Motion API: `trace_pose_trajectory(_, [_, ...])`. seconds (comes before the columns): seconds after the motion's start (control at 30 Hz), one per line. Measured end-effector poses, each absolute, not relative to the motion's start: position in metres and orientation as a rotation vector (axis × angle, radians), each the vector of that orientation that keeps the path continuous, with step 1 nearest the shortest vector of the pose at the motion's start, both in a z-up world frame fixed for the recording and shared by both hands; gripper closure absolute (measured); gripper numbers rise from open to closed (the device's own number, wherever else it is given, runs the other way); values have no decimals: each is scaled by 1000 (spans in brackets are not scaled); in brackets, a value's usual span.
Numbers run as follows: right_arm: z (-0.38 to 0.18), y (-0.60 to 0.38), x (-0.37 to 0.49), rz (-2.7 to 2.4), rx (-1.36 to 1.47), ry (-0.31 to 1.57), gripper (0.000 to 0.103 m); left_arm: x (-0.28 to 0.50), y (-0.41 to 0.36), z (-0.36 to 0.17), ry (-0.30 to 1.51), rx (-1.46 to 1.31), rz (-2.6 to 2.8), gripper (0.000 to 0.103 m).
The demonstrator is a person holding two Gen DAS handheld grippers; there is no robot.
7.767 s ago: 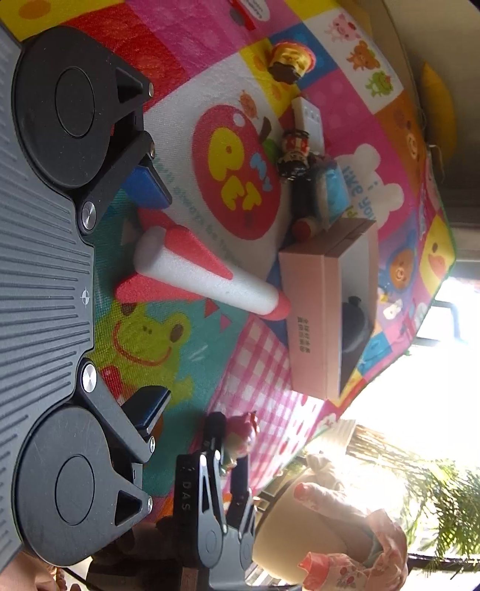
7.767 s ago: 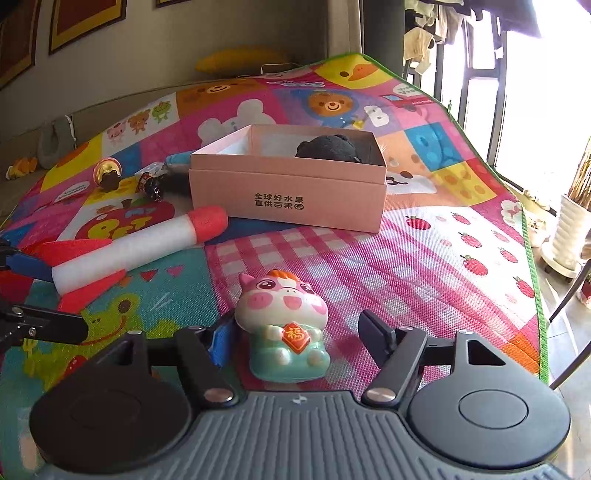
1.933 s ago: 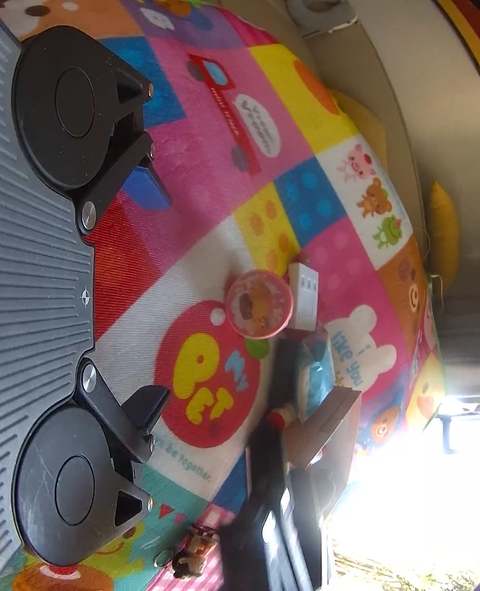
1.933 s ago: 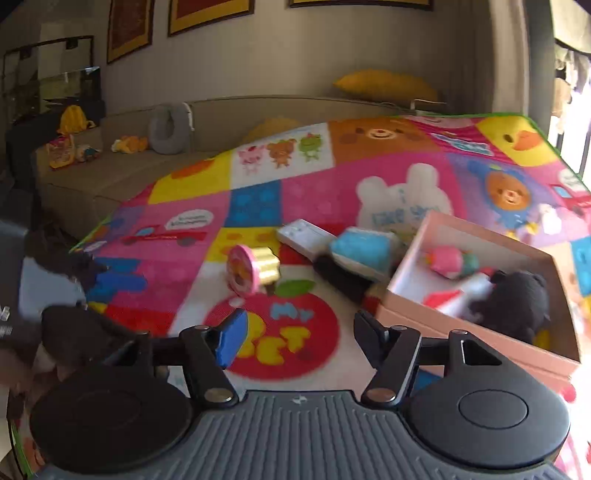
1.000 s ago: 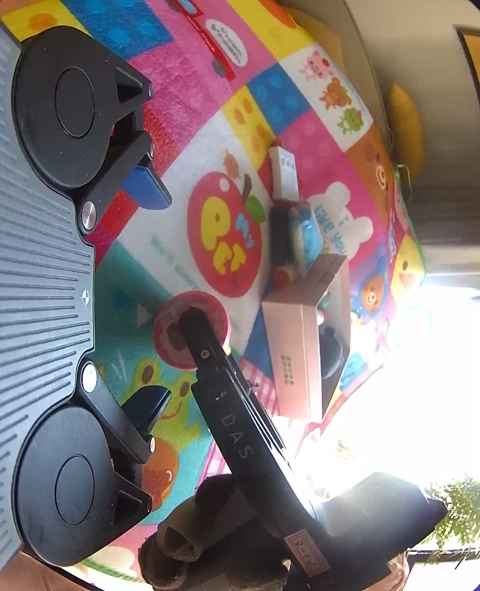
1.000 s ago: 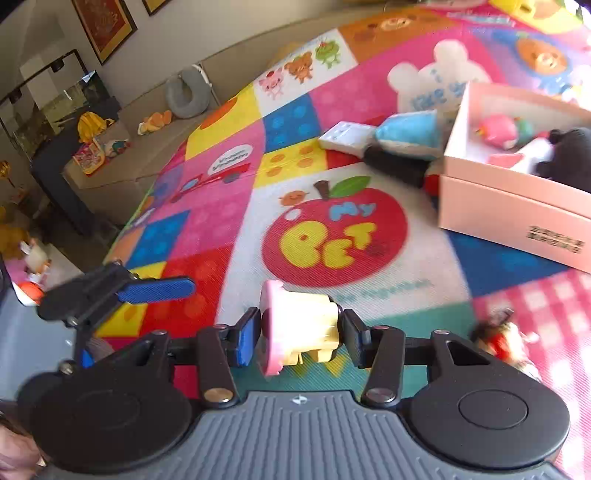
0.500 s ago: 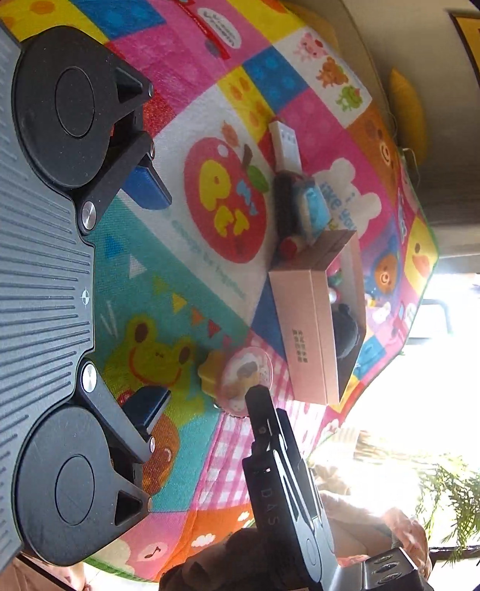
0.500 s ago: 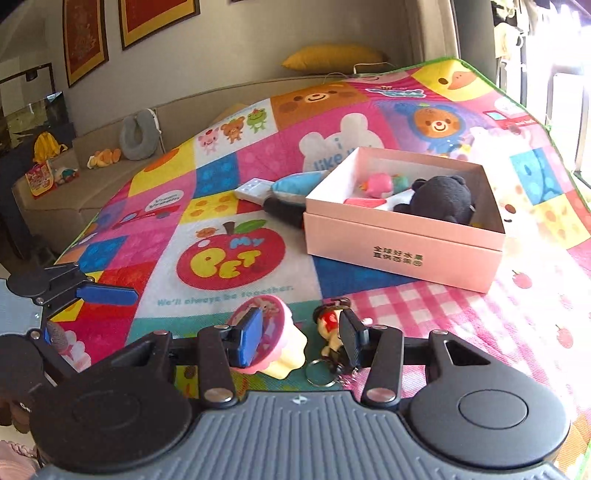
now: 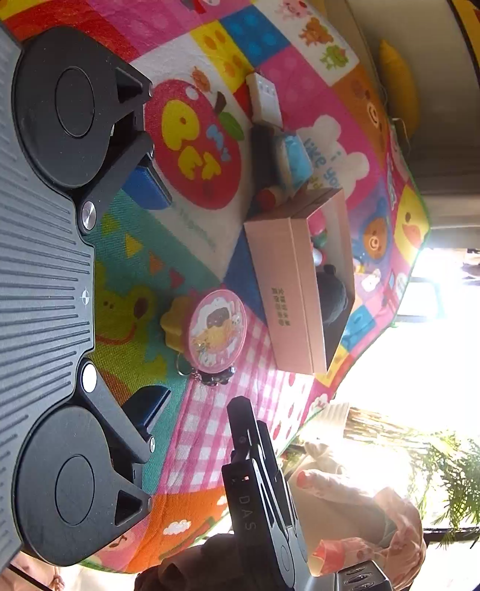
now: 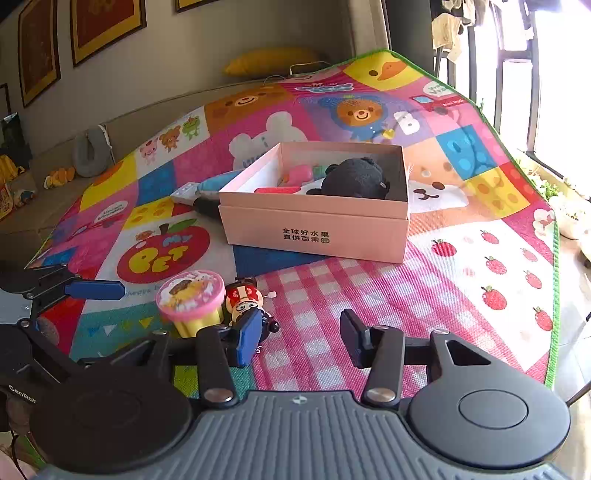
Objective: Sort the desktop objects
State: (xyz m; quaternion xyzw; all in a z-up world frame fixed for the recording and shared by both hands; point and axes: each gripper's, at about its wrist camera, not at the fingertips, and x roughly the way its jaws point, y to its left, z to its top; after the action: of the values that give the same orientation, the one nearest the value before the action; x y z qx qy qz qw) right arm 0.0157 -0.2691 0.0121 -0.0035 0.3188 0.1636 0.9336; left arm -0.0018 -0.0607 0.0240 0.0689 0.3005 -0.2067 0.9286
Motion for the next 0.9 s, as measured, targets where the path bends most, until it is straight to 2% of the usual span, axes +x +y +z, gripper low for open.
trace_pose_trajectory(0.2, [6, -236, 18, 392, -77, 585, 56, 1, -52, 22, 636, 188, -365, 0])
trace_pose_trajectory(0.4, [2, -208, 33, 492, -22, 620, 56, 2, -46, 19, 655, 188, -336, 0])
trace_pose_trajectory(0.53, [5, -197, 28, 475, -97, 571, 56, 1, -45, 18, 657, 185, -337, 0])
trace_pose_trajectory(0.7, [-8, -205, 37, 398, -146, 617, 56, 2, -48, 13, 672, 162, -344, 0])
trace_pose_trajectory(0.77, [-14, -212, 40, 382, -131, 645, 59, 2, -50, 11, 681, 158, -349, 0])
trace_pose_trajectory(0.8, [-16, -216, 39, 380, -129, 651, 64, 2, -50, 10, 684, 155, -352, 0])
trace_pose_trajectory(0.9, [-15, -226, 25, 363, -165, 638, 64, 1, -52, 8, 689, 140, -359, 0])
